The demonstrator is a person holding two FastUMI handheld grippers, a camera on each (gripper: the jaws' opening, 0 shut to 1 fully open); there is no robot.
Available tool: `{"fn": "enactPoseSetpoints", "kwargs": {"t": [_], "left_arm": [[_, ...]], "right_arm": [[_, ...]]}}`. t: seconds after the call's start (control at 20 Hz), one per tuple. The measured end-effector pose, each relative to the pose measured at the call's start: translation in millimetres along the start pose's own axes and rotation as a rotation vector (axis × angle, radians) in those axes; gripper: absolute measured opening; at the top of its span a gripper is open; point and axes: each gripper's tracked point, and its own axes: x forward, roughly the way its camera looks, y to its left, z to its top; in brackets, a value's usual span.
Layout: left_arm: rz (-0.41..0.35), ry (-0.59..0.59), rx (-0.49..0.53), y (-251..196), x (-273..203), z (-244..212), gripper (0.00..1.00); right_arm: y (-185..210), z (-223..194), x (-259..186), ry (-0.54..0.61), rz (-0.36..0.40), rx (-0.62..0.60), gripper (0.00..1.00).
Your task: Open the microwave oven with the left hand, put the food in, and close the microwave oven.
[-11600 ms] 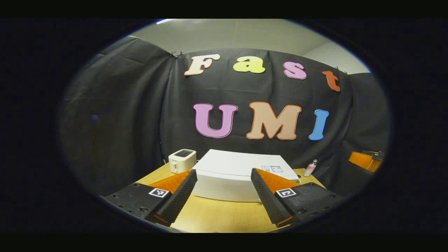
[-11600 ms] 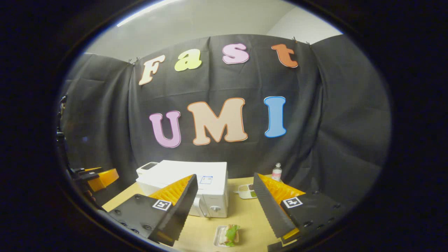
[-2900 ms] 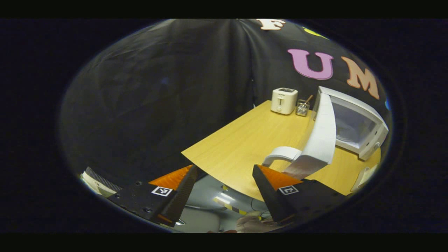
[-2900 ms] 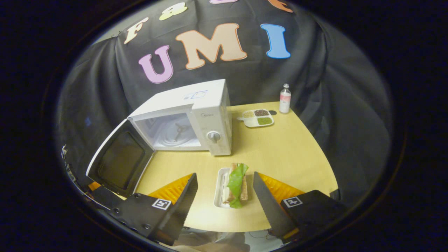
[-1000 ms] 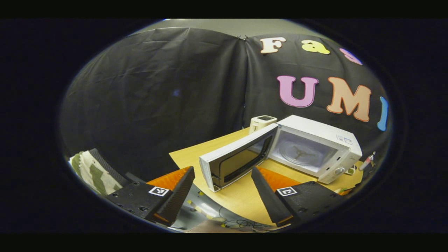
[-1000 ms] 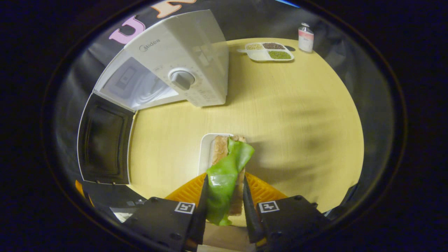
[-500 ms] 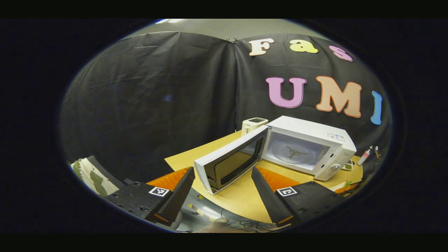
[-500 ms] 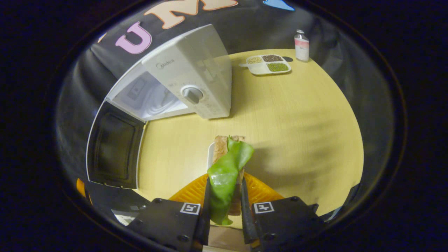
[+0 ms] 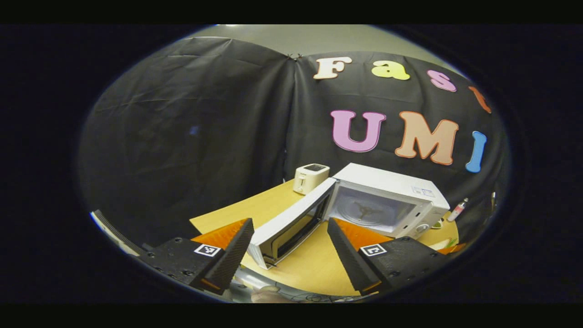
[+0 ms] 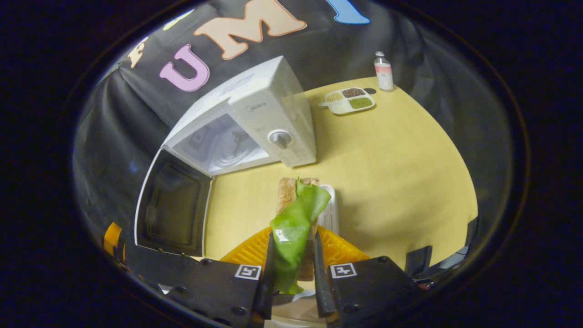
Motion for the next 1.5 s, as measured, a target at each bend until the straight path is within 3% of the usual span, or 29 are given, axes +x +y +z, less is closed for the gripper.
{"fn": "enactPoseSetpoints", "kwargs": {"t": [0.1,0.15,0.2,0.35,0.4,0.45,0.5,0.55,0.75,1.05,1.1,1.5], "left_arm": [[-0.05,-0.006,0.037,12,15,9,0.95],[-0.08,-0.015,0.048,16,22,14,0.97],[-0.106,-0.009,0.062,21,31,16,0.96],[-0.142,-0.022,0.085,44,48,23,0.95],[-0.154,-0.029,0.085,50,52,26,0.95],[-0.162,-0.035,0.088,57,55,28,0.95],[-0.167,-0.04,0.094,66,60,30,0.95],[-0.17,-0.041,0.101,74,66,30,0.93],[-0.188,-0.015,0.12,96,85,24,0.96],[-0.188,0.032,0.106,116,109,11,0.95],[-0.184,0.039,0.109,119,113,9,0.93],[-0.156,0.114,0.067,129,136,-8,0.95]], "right_arm": [[33,-6,-1,-0.042,0.031,0.045,0.41],[52,-7,0,-0.07,0.056,0.066,0.34],[70,-8,3,-0.093,0.082,0.087,0.41],[121,-13,18,-0.133,0.155,0.154,0.4],[136,-14,24,-0.146,0.175,0.183,0.34],[150,-16,30,-0.154,0.195,0.213,0.4],[163,-17,37,-0.158,0.219,0.243,0.4],[177,-17,44,-0.158,0.244,0.281,0.34],[221,-2,63,-0.197,0.335,0.412,0.33],[239,41,120,-0.298,0.31,0.474,0.32],[239,49,130,-0.319,0.307,0.483,0.4],[204,73,196,-0.393,0.177,0.425,0.4]]}}
